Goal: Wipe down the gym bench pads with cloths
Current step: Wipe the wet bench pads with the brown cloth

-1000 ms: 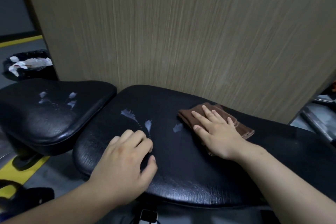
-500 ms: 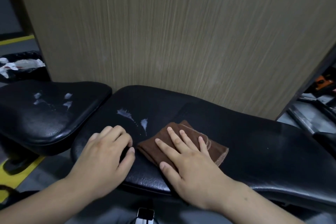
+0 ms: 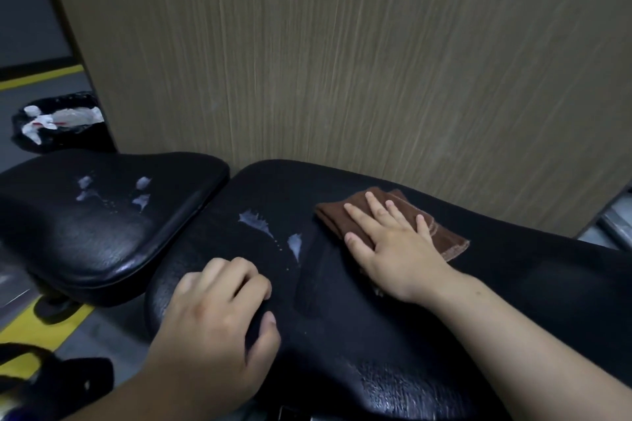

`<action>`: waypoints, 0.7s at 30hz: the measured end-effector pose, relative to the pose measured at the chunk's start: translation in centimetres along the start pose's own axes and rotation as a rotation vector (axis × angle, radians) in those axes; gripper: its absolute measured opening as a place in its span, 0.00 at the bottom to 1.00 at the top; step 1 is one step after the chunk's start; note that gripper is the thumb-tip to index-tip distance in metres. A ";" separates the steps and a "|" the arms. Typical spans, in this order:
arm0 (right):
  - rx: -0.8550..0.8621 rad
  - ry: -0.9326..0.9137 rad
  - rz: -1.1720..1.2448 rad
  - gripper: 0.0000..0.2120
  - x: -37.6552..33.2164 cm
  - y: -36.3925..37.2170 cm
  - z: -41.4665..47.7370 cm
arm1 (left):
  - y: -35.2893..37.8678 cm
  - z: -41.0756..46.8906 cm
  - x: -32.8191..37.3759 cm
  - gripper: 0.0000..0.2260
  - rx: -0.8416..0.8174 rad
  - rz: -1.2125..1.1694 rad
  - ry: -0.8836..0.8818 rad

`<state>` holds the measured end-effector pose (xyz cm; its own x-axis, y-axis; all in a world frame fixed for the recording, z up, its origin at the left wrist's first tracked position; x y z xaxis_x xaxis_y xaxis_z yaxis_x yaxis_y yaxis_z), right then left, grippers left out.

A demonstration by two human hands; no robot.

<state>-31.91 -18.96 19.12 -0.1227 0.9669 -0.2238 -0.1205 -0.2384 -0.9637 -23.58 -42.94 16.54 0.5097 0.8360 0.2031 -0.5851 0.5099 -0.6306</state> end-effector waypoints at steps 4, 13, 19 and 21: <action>0.019 0.080 -0.020 0.27 0.9 0.3 3.8 | 0.0 0.0 -0.2 0.09 0.027 -0.001 0.038; -0.004 0.054 -0.038 0.26 0.8 0.3 4.3 | 0.0 -0.3 -0.4 0.08 0.028 -0.035 0.038; -0.069 -0.178 0.021 0.26 -1.8 -0.3 -1.7 | -0.4 -0.3 -0.5 0.07 -0.006 -0.083 -0.019; -0.088 -0.233 0.023 0.26 -2.8 -0.6 -3.9 | -0.6 -0.2 -0.5 0.07 -0.016 -0.097 -0.016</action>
<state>-27.66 -21.17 19.75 -0.3494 0.9117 -0.2160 -0.0301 -0.2413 -0.9700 -23.37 -43.71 16.61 0.5534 0.7858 0.2761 -0.5232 0.5859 -0.6189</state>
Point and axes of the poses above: each hand's wrist, its own z-axis towards the middle knuckle, its own y-axis out of the palm, x = y × z, the point moved 1 cm from there along z, towards the middle knuckle, and after that the axes turned 12 degrees about x, right-handed, at the moved point
